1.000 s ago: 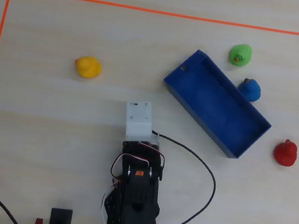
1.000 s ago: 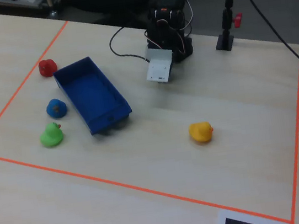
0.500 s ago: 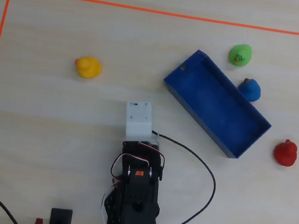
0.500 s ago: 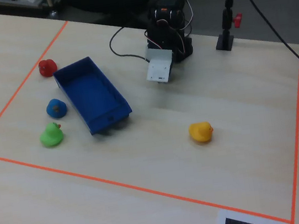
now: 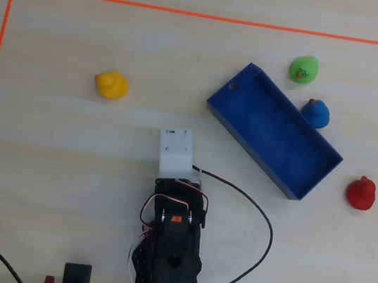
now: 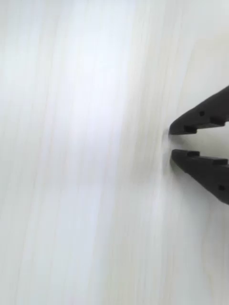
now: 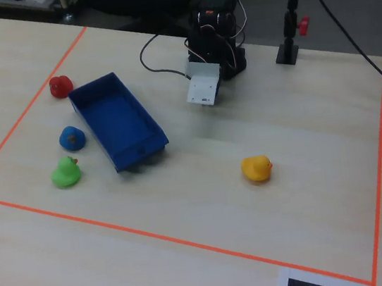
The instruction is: Grasp green duck and put it into box.
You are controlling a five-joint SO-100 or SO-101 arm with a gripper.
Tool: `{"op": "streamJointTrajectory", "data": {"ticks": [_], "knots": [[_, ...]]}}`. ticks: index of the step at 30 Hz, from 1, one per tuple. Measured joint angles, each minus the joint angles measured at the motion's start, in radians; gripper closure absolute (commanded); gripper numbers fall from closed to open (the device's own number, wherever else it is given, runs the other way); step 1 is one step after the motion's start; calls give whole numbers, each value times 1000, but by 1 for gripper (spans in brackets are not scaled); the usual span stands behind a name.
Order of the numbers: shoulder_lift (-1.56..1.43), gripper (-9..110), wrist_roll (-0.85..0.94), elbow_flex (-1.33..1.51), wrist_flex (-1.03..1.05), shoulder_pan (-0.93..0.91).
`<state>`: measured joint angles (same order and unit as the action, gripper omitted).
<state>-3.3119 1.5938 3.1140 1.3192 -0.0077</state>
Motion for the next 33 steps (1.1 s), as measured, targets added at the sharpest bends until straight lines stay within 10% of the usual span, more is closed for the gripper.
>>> {"op": "streamJointTrajectory", "data": {"ticks": [17,33], "knots": [[54,101,0,-110,51,-35],[980,96,9,-1258,155,-253]]}}
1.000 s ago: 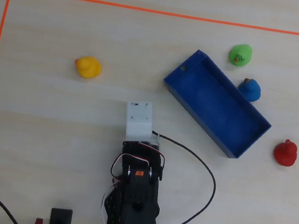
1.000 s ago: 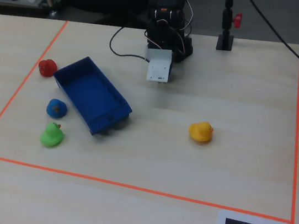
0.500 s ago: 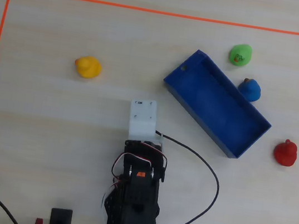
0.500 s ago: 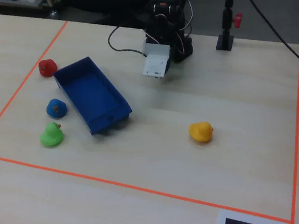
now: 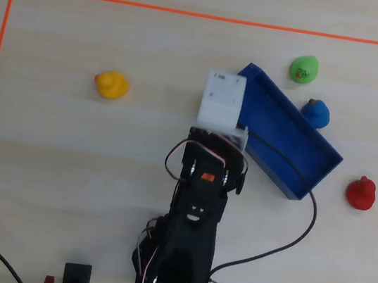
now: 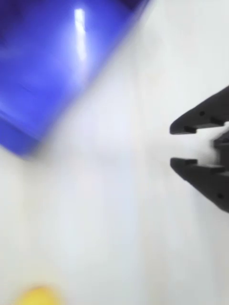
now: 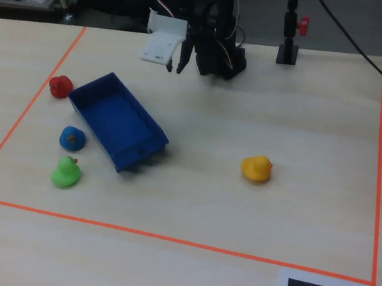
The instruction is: Grasp green duck and put it into box.
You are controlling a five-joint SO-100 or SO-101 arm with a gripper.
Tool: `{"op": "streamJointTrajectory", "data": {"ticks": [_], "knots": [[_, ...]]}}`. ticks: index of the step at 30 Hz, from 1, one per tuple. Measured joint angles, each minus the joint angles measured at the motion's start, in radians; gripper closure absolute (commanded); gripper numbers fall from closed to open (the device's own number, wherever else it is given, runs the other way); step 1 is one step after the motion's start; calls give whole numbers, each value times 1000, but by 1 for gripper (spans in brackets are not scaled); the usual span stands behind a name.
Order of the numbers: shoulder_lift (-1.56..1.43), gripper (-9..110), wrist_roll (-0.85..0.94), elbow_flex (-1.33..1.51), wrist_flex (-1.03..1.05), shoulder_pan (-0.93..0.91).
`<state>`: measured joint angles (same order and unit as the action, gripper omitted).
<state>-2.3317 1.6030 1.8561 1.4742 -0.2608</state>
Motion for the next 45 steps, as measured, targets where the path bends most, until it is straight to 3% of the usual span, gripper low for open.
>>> {"op": "streamJointTrajectory", "data": {"ticks": [16,30,45], "knots": [[962,92,-23,-1115,-279,-173],[1559,88,-26,-1483,-607,-250],[1839,82,117,-1638,-514,-345]]}}
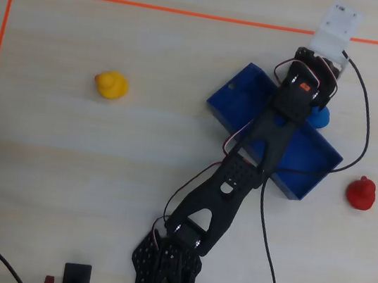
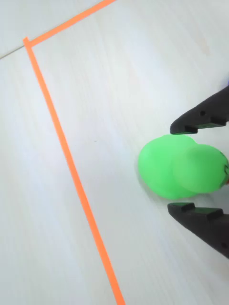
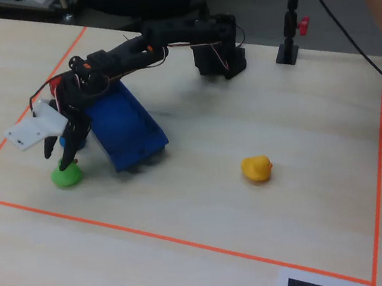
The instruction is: Grasp green duck and put it into box.
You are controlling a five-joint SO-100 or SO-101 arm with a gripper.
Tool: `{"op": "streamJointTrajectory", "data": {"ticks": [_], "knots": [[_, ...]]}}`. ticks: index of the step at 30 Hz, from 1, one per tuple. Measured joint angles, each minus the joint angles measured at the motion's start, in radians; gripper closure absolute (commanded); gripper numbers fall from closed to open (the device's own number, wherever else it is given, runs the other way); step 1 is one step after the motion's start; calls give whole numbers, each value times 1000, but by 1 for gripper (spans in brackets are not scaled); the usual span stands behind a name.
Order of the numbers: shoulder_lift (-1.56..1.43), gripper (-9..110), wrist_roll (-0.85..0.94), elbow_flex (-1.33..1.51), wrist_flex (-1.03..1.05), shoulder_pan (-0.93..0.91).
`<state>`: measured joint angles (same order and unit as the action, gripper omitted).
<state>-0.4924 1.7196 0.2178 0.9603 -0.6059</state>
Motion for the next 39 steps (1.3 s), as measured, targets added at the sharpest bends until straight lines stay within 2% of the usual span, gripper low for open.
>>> {"op": "streamJointTrajectory", "data": {"ticks": [13,21,35,39], "knots": [[133,84,-5,-107,32,2],[163,101,-5,-129,35,5],[161,101,-20,-144,57,5],[106,101,-60,-144,123,5]]}}
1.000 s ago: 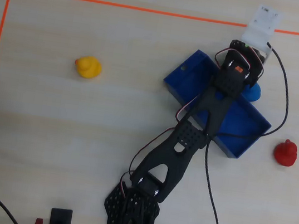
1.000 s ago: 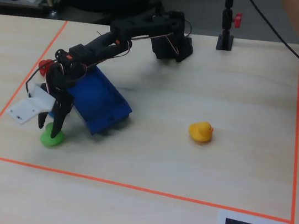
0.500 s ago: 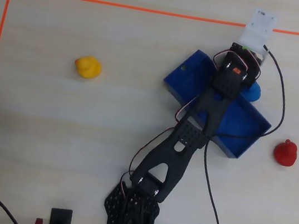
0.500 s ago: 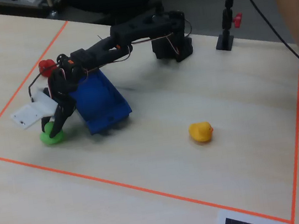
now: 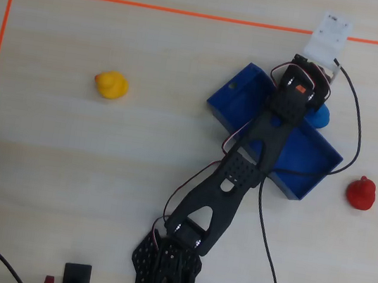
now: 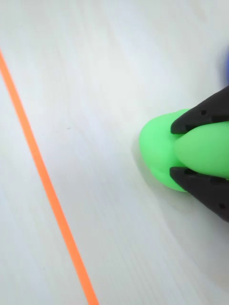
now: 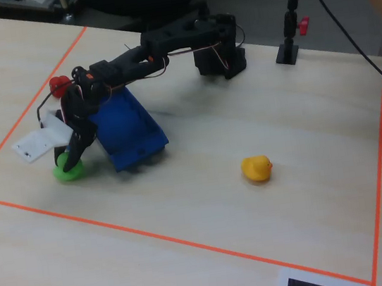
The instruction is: Grasp green duck and put it into box.
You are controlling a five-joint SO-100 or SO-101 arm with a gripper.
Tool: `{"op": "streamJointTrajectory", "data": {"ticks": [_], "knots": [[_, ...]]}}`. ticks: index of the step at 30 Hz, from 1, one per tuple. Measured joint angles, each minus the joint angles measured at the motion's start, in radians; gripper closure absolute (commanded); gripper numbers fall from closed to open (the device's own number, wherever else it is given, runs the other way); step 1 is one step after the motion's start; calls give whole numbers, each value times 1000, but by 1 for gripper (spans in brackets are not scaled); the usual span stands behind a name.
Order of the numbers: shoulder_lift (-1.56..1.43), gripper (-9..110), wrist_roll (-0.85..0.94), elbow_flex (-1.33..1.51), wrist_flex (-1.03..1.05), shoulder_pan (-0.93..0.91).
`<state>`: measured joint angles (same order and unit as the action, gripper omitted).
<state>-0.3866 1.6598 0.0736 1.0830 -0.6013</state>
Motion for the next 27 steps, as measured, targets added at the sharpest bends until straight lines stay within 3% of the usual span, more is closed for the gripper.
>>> {"op": "streamJointTrajectory", "data": {"ticks": [7,14,18,27], "knots": [[-348,101,-78,78,247,18],[-713,101,-89,425,393,25],[-928,101,-89,758,310,8],[-1284,101,-12,1574,-120,-66]]}}
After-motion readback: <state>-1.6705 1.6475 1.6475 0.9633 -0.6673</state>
